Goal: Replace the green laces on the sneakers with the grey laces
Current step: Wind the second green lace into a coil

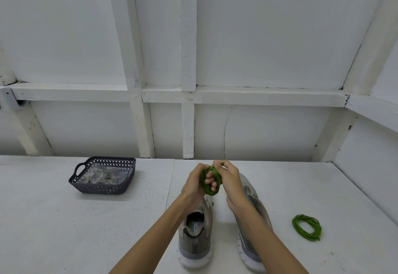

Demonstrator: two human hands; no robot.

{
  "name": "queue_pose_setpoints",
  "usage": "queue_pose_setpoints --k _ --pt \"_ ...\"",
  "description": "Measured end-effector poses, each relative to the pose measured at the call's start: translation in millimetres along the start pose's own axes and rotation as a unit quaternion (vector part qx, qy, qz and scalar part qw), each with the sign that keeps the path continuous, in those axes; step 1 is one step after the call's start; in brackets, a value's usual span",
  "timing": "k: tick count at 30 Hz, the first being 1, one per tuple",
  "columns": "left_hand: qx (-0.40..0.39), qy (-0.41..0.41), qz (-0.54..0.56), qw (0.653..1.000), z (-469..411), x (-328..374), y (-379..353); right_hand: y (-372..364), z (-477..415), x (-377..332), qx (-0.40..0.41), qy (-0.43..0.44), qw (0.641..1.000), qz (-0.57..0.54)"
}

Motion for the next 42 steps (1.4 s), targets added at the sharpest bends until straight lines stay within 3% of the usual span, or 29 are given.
queue_pose_setpoints --k 8,14,17,21,26,34,38,42 --pt "-0.037 0.024 -0.006 0.999 3.7 -2.8 2.6 12.8 -6.4 13.8 0.015 -0.030 0.999 0.010" --pt "-0.030 0.031 -0.021 0.999 2.4 -9.1 6.4 13.3 -4.5 -5.2 0.024 0.075 0.991 0.112" --pt "-0.014 0.029 -0.028 0.999 1.8 -9.4 11.2 7.0 -2.6 -13.3 -0.036 0.104 0.983 0.149" --pt "-0.004 0.020 -0.029 0.999 2.3 -6.3 17.4 -1.8 2.9 -9.3 -0.178 0.059 0.968 0.168" --pt "-0.026 0.022 -0.053 0.998 3.7 -0.5 9.8 -3.4 3.5 -14.7 -0.212 0.101 0.958 0.164" --pt "-0.060 0.069 -0.032 0.995 7.1 -5.0 2.3 -3.0 8.2 -28.1 -0.140 0.237 0.922 0.273" --pt "-0.031 0.046 -0.065 0.996 3.8 -1.7 2.4 0.2 8.9 -24.3 -0.110 0.214 0.939 0.245" --pt "0.048 -0.017 -0.138 0.989 -6.6 5.0 16.1 4.1 10.2 -18.3 -0.108 0.207 0.933 0.273"
Point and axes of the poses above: each hand's wrist, its own z-axis away from the middle knuckle, its own y-axis out of the back of the hand, x = y × z, the point moved 10 cm from there along -z, towards the middle knuckle, and after that the axes turned 6 degrees about x, right-handed, at the moved point
